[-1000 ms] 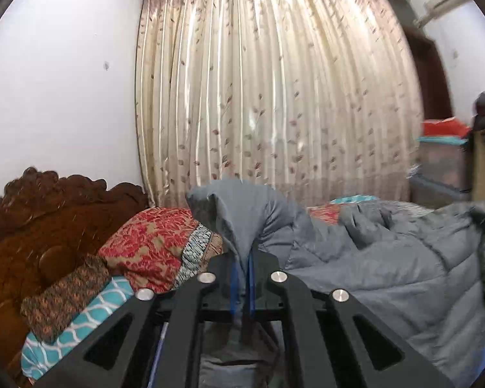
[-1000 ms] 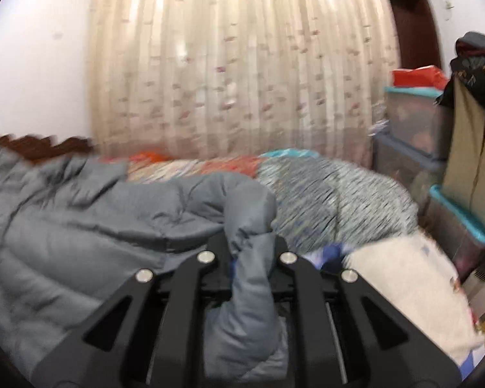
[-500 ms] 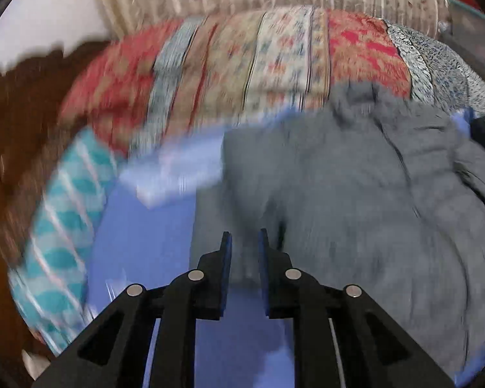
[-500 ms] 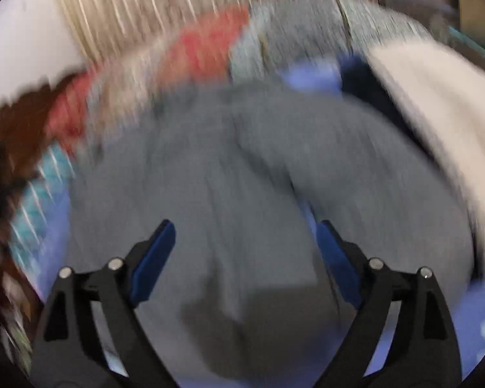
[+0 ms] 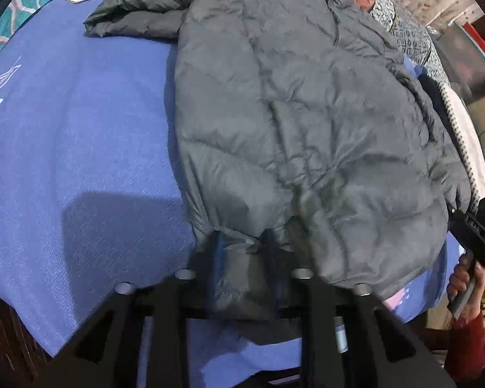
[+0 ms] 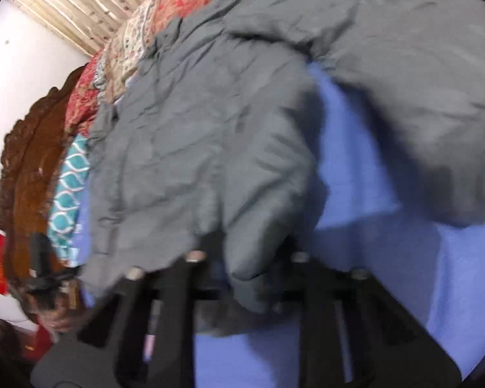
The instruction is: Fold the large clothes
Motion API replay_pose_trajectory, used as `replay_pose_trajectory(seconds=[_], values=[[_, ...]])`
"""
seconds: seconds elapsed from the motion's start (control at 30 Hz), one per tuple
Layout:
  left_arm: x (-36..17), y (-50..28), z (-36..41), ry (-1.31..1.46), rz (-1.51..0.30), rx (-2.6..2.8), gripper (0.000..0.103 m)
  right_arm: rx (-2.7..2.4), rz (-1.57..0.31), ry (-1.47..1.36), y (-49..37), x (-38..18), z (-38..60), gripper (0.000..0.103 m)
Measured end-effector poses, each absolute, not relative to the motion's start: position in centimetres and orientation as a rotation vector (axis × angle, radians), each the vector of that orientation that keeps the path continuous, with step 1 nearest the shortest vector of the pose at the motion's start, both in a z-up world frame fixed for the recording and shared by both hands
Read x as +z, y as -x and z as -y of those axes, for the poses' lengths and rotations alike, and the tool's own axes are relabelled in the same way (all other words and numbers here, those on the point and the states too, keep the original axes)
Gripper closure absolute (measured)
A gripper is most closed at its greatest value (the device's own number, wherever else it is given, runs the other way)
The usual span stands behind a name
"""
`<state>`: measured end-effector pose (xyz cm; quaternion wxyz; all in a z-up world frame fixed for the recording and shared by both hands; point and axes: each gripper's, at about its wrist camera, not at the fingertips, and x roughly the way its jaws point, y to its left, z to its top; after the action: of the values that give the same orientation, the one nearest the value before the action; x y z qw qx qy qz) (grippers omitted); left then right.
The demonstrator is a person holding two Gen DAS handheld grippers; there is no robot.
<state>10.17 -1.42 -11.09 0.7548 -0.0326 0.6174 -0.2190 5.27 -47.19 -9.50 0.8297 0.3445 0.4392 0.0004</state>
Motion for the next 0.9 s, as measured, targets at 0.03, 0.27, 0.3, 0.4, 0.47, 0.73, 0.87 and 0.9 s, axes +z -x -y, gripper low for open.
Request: replay_pose_trajectory(seconds=[0.03,0.27,0.3,0.4,0.47,0.73,0.87,0.9], values=[[-10.1,-10.4,1.3,0.094,-1.336,-0.494,0.076,0.038,-0.910,-0.719,-5.0,-7.9,46.3,0.095],[3.1,-8.5,-3.4,0.144,-1.084,-0.527,0.078,0.208,-0.733,-0.784,2.4,4.5,42.8,0.095],[3.9,-8.3,-4.0,0.131,-1.073,-0.507,0.078,0.168,-0.742,-0.733,3.2,5.2,42.3,0.095],[3.2,-7.8,-4.9,0.006,-1.088,-0.353,0.077,0.053,-0.825,-0.647,4.9,3.5,40.9,0.087],[0.4,-8.0,-4.7,-0.100,-1.148,-0.279,0.076,-0.010,-0.959,-0.658,5.5,-1.6,40.1,0.044],[-3.2,-5.6,-12.2,0.055,-1.253,-0.132,0.076,-0.404,-0.727,-1.070,11.9,-7.5,52.3,0.026],[-0.2,-6.2,-11.0,0.062,-1.135,-0.161,0.076,-0.533,-0.606,-1.184,10.7,-9.5,58.7,0.026],[0.2,-6.7,-10.3,0.063,-1.121,-0.185,0.076,-0.604,-0.587,-1.167,10.0,-10.1,60.3,0.026]])
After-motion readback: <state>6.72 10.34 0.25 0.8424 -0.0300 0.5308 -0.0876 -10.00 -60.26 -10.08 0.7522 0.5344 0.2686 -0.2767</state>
